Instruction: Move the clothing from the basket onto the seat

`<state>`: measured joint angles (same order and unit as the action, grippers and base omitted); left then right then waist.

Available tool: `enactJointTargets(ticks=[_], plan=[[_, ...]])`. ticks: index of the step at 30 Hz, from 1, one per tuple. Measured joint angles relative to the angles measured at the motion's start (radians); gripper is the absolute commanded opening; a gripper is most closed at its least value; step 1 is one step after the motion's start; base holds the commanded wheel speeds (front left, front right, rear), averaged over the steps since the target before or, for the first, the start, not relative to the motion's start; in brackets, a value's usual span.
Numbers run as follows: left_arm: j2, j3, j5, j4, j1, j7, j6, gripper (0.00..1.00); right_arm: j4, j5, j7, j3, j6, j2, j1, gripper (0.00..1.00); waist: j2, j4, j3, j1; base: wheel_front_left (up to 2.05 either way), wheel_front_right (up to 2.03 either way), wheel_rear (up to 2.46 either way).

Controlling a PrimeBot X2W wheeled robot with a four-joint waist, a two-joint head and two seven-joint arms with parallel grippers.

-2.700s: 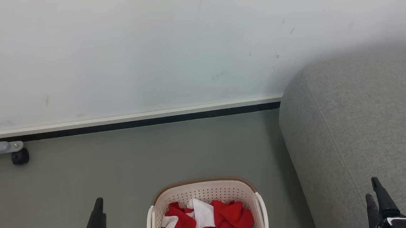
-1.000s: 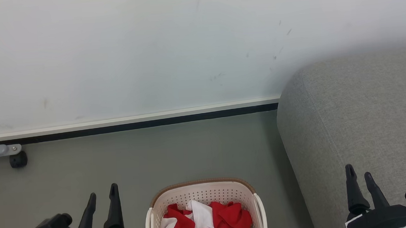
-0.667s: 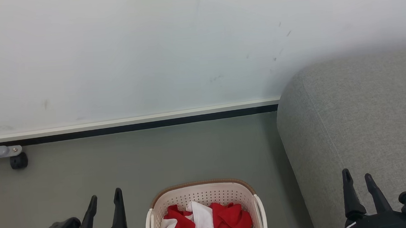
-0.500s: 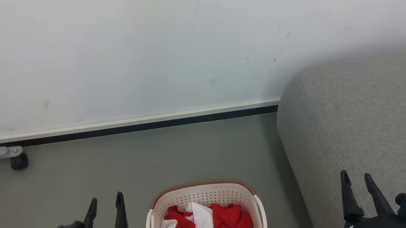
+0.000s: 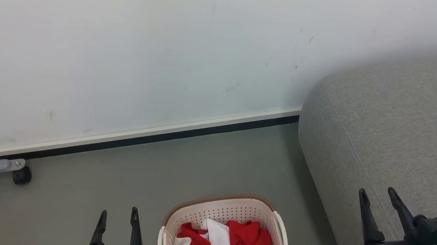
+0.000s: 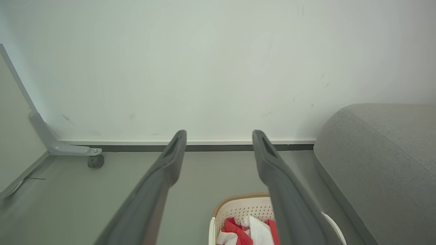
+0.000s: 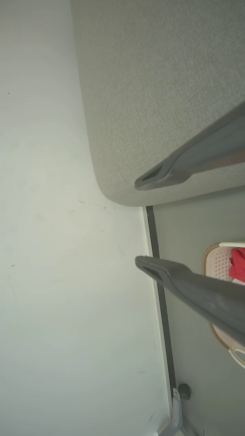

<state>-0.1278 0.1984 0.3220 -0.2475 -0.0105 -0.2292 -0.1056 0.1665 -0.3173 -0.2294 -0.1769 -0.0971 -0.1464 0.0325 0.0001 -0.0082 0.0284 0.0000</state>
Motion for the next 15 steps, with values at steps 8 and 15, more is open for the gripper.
enactJointTargets(ticks=[8, 15], plan=[[0.000, 0.007, -0.084, 0.004, 0.014, -0.021, -0.009, 1.00, -0.012, 0.083, -0.020, -0.017, -0.013, -0.003, 0.002, 1.00, 0.0000, -0.001, 0.001, 0.0000, 0.00, 0.00, 0.00], [0.001, 0.002, -0.084, 0.001, 0.018, -0.021, -0.008, 1.00, -0.012, 0.083, -0.020, -0.014, -0.014, -0.003, 0.003, 1.00, -0.0001, -0.002, -0.001, 0.0000, 0.00, 0.00, 0.00]])
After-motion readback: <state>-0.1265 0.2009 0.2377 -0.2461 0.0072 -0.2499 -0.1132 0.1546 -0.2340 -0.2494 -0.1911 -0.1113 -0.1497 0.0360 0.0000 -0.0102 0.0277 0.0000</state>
